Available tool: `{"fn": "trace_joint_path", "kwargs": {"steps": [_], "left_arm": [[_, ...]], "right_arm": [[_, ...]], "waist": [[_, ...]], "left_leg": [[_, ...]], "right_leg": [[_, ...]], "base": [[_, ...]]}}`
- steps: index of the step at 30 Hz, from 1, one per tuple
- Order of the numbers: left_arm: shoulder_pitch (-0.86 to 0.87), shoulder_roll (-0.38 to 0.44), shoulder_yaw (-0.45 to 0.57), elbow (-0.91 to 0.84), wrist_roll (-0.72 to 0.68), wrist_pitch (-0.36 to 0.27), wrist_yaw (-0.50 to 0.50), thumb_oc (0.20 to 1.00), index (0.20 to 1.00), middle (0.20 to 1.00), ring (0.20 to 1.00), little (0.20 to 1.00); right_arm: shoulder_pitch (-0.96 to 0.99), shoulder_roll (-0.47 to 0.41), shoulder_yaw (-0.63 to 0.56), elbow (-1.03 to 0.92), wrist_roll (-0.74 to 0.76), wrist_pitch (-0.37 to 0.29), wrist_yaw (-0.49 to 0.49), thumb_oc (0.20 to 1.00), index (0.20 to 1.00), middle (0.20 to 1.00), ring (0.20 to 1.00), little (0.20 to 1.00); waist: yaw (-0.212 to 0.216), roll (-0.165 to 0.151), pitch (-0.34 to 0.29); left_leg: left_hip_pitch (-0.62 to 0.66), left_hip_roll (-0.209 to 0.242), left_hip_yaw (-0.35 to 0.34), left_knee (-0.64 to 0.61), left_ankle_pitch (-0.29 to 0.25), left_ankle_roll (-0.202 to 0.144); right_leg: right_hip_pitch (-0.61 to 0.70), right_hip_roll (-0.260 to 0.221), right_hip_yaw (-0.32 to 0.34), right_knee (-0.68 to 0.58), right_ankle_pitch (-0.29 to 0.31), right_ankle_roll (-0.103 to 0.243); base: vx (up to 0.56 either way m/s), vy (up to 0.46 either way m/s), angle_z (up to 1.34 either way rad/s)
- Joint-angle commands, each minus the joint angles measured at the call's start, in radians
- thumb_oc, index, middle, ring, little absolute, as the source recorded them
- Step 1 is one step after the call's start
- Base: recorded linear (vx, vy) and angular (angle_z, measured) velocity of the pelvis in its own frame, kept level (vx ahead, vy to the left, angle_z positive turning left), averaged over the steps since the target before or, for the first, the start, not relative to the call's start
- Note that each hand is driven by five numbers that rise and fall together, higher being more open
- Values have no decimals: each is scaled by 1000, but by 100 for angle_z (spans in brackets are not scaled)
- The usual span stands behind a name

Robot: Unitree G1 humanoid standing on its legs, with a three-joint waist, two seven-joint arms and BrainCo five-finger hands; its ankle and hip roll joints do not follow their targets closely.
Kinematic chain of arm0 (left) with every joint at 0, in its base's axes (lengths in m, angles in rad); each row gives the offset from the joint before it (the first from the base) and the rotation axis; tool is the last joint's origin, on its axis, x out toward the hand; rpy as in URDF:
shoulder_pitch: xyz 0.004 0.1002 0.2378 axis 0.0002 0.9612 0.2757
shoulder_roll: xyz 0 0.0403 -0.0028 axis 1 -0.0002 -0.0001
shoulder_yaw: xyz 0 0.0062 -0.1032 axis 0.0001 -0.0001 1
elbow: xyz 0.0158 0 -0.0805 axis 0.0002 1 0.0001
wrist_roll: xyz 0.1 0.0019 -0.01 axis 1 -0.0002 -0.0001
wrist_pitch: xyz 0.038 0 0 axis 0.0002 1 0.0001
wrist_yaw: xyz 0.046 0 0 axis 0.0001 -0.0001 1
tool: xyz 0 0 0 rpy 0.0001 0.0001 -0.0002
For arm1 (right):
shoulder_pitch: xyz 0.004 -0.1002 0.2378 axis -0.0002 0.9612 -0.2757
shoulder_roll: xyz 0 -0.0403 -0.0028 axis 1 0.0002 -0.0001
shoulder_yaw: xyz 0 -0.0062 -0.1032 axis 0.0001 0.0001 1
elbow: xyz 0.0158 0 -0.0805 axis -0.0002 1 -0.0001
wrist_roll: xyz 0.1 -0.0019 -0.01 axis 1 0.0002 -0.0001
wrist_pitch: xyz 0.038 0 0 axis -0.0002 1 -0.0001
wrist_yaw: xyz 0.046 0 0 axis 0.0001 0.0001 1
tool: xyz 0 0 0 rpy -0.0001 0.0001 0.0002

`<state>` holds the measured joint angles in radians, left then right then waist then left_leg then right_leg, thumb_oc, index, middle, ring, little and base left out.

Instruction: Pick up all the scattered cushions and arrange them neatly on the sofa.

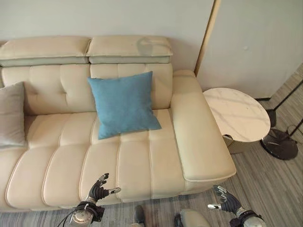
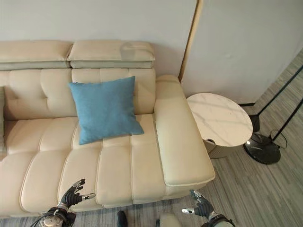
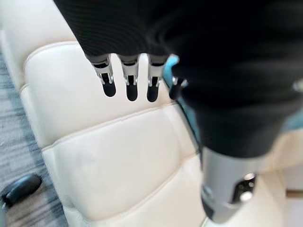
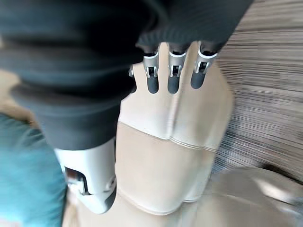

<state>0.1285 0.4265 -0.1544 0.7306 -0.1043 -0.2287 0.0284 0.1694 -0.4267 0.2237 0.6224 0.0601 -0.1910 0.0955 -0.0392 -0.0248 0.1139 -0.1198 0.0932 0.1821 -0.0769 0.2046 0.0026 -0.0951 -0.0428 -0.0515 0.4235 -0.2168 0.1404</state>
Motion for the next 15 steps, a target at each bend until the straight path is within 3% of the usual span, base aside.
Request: {"fn": "trace_joint_path", "kwargs": {"steps": [1,4,6,9,10,15], "left_arm": [[-43,26,20,-14,-9,-21,15,1000,1000,1000,1000,1000],[-51,16,7,-27,-17,-18,12,1000,1000,1000,1000,1000],[-54,12,1,-36,-21,-20,1,1000,1000,1000,1000,1000],[-46,6,0,-36,-18,-20,-7,1000,1000,1000,1000,1000],[-38,0,3,-33,-19,-21,-6,1000,1000,1000,1000,1000],[-15,10,18,-29,-6,-19,-6,1000,1000,1000,1000,1000]], "right_arm": [[-27,-24,-23,-39,39,-21,-35,1000,1000,1000,1000,1000],[-28,-42,-35,-35,59,-22,-43,1000,1000,1000,1000,1000],[-29,-53,-47,-42,62,-21,-48,1000,1000,1000,1000,1000],[-22,-59,-55,-44,71,-19,-44,1000,1000,1000,1000,1000],[-20,-56,-56,-42,71,-19,-42,1000,1000,1000,1000,1000],[15,-35,-59,-32,74,-17,-28,1000,1000,1000,1000,1000]], "waist": [[11,-28,24],[5,-16,46],[-5,-20,60],[-23,-44,53],[-27,-42,42],[-40,-39,-1]], "left_leg": [[-61,-9,-30,30,-58,-77],[-111,18,-39,35,-12,-115],[-121,7,-49,80,-47,-101],[-82,-34,-81,188,-169,-79],[-62,-43,-100,181,-184,-78],[33,-44,-104,59,-166,-72]], "right_leg": [[119,16,24,-288,51,-35],[110,40,17,-341,70,-54],[90,31,4,-349,92,-56],[73,-3,-2,-358,122,-55],[65,0,3,-365,130,-55],[86,14,-13,-398,136,-51]], "base": [[-252,-211,20],[-268,-150,-7],[-283,-43,32],[-173,6,48],[-36,41,13],[65,44,7]]}}
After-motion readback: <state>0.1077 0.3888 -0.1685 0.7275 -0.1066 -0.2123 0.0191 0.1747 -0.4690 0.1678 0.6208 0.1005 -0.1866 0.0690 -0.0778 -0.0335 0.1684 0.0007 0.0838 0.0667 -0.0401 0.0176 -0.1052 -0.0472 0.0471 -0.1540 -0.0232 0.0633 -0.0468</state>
